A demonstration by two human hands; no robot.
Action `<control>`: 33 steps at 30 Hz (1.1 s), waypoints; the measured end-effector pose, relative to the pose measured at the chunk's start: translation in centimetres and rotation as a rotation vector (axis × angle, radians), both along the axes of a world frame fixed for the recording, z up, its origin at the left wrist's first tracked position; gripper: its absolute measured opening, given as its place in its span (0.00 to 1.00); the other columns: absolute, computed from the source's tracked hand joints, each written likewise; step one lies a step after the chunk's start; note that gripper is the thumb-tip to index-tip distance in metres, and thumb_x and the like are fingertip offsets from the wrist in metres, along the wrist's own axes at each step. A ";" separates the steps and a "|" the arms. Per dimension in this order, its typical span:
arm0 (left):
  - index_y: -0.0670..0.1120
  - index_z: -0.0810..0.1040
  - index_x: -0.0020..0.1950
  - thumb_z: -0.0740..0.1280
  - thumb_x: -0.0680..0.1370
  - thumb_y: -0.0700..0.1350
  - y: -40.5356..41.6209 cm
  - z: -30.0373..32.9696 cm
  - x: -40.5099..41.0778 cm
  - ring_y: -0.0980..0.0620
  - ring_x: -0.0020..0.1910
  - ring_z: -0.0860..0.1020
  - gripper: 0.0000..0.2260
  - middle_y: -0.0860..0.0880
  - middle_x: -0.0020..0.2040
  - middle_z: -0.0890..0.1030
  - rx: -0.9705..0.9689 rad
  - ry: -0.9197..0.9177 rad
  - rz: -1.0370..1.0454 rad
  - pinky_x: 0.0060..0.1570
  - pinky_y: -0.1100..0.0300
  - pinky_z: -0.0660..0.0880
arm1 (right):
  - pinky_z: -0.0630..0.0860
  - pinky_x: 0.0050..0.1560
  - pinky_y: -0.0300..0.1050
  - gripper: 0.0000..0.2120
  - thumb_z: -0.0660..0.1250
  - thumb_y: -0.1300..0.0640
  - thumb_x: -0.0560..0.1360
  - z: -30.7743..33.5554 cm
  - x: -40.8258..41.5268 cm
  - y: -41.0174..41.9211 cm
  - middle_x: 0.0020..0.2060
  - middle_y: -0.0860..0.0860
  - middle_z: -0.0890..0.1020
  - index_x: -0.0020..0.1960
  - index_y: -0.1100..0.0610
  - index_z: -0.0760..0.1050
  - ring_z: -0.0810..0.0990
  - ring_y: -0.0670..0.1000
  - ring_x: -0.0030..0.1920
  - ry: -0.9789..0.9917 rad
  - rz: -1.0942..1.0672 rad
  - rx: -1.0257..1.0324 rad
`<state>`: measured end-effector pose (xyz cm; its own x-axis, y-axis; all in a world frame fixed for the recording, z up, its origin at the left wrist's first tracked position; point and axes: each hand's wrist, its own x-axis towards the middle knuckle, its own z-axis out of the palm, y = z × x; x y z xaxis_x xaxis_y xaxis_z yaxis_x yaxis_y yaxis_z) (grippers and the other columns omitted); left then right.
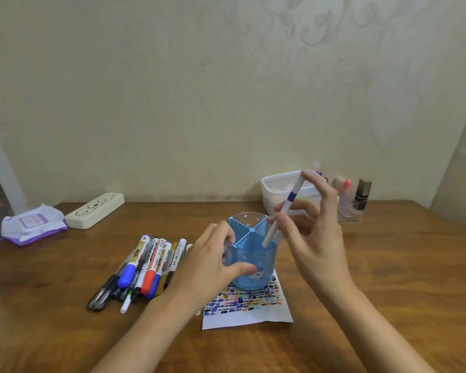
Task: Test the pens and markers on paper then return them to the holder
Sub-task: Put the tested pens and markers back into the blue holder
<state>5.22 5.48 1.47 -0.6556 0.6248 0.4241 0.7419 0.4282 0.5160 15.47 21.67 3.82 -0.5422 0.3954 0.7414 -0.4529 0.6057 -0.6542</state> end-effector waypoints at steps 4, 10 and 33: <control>0.58 0.63 0.46 0.75 0.69 0.61 -0.1 -0.3 -0.5 0.64 0.52 0.71 0.21 0.61 0.53 0.73 0.002 -0.032 -0.008 0.40 0.67 0.70 | 0.83 0.47 0.53 0.24 0.71 0.59 0.78 -0.5 -0.1 0.2 0.45 0.43 0.84 0.68 0.44 0.65 0.85 0.43 0.47 -0.098 -0.095 0.151; 0.57 0.64 0.52 0.71 0.72 0.64 -0.4 -0.3 -0.9 0.61 0.53 0.72 0.21 0.62 0.55 0.72 -0.067 -0.025 -0.028 0.45 0.61 0.75 | 0.82 0.45 0.50 0.11 0.65 0.48 0.78 -0.8 0.2 0.1 0.45 0.37 0.82 0.58 0.41 0.69 0.83 0.39 0.50 -0.234 -0.183 0.360; 0.58 0.83 0.52 0.67 0.80 0.45 -6.7 -3.2 -1.5 0.62 0.65 0.67 0.09 0.63 0.59 0.75 -0.316 0.109 -0.097 0.70 0.57 0.65 | 0.71 0.59 0.47 0.19 0.73 0.63 0.72 -3.8 0.1 -2.0 0.60 0.49 0.77 0.60 0.51 0.78 0.74 0.53 0.61 -0.138 -0.425 0.566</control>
<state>3.70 -1.19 -1.71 -0.5478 0.7937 0.2644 0.8307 0.4785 0.2847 15.61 19.72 -0.02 -0.5305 0.1688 0.8307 -0.0385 0.9742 -0.2225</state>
